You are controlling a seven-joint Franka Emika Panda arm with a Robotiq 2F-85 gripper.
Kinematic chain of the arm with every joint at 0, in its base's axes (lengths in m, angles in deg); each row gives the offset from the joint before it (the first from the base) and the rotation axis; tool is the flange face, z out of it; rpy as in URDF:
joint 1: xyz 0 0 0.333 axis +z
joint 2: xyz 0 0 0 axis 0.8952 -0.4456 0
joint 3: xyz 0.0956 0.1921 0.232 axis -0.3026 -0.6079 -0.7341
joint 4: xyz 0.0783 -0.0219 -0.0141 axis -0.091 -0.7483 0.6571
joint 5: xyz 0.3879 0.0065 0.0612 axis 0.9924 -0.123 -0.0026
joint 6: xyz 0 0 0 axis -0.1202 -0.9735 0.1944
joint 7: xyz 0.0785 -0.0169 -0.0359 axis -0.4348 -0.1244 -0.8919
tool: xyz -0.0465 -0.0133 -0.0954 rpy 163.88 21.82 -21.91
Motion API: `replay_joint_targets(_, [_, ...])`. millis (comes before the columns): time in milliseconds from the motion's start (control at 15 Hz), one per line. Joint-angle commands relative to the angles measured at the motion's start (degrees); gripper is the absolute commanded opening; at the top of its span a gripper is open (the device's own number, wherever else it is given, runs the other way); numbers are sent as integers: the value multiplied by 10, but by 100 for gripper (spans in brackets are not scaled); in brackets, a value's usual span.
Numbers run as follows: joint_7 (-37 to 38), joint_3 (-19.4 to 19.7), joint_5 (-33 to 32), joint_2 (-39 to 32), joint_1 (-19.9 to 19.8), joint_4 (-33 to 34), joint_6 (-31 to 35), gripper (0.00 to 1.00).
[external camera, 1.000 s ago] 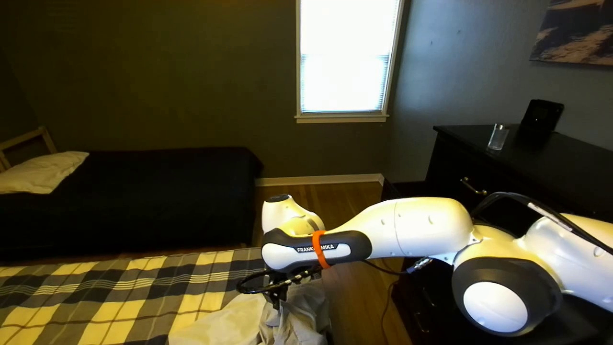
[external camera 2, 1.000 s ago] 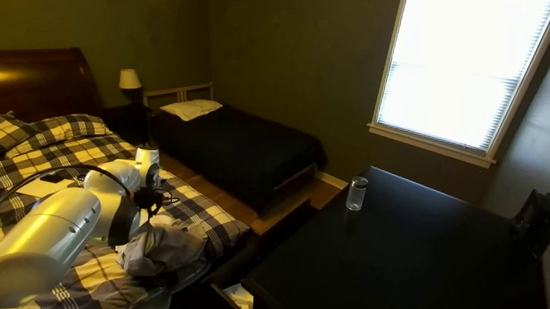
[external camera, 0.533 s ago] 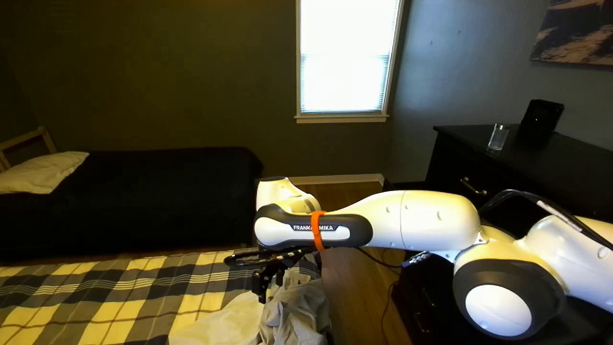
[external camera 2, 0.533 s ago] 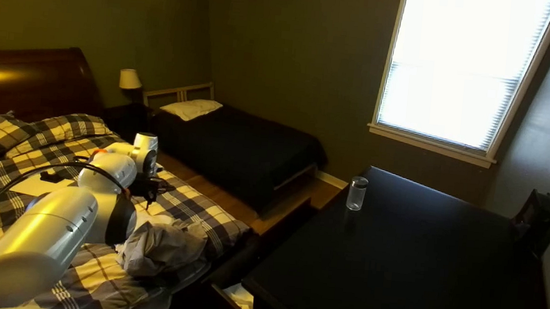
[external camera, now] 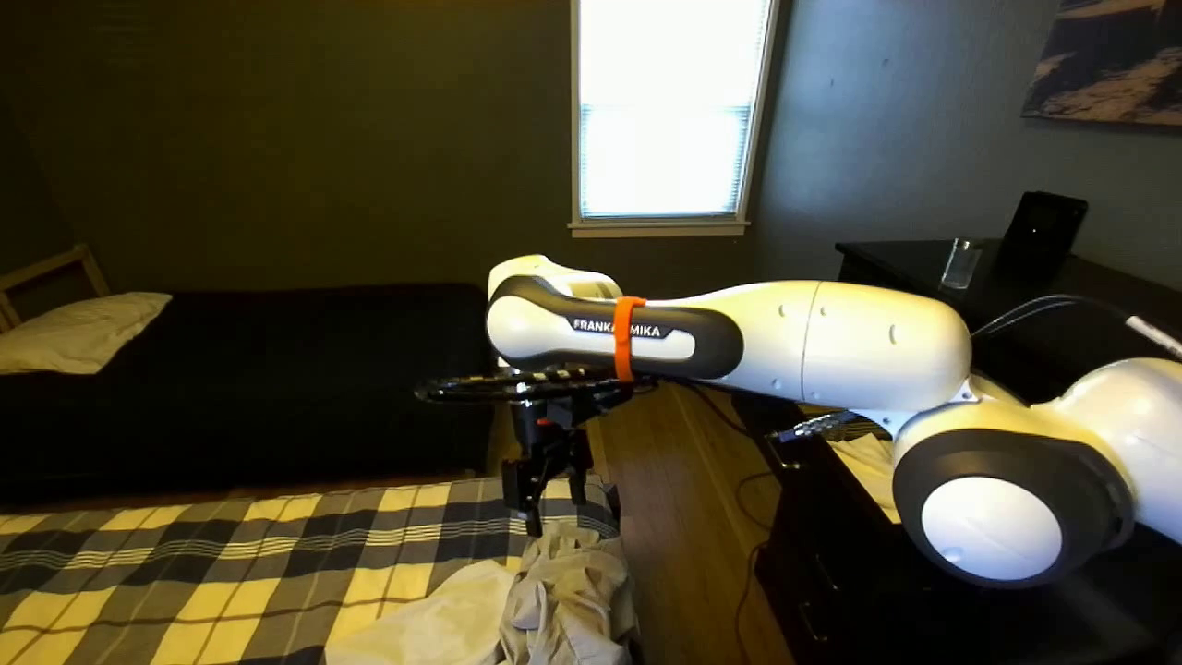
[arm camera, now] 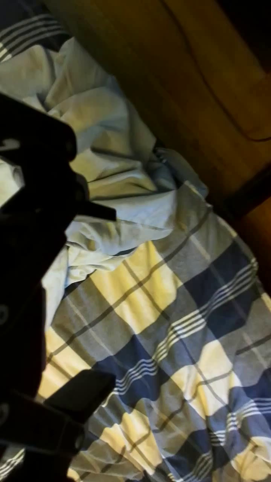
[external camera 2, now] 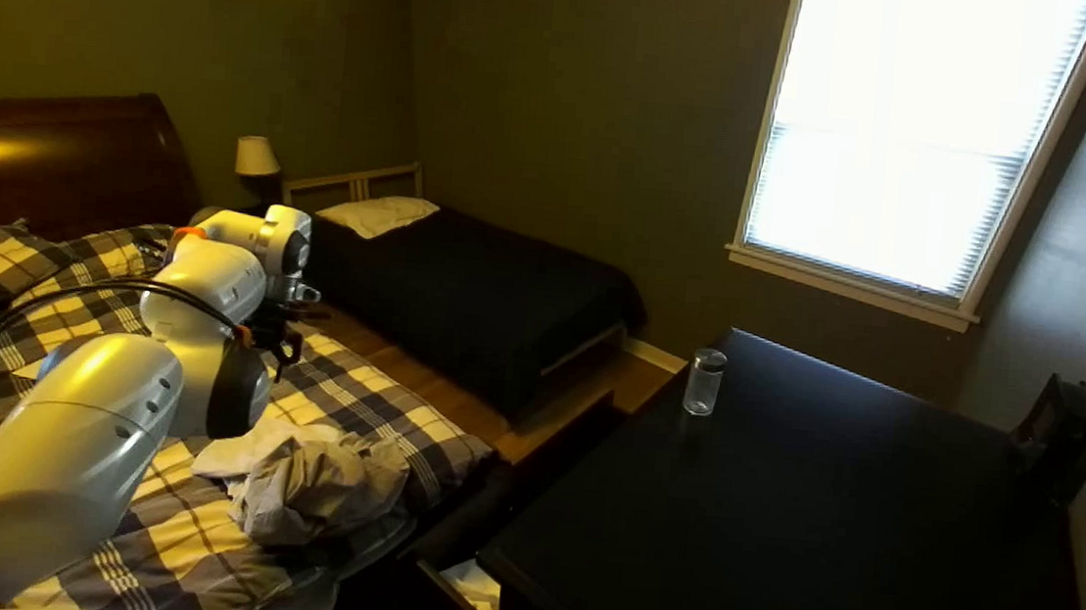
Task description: Remove the shirt from the drawer
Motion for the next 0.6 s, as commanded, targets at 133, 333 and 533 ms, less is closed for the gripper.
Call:
replay_joint_targets(133, [1, 16, 5, 37, 0, -17, -46, 100])
replay_joint_targets(333, [1, 16, 5, 32, 0, -19, -42, 100])
replay_joint_targets(533, [2, 16, 5, 24, 1, -10, -45, 100])
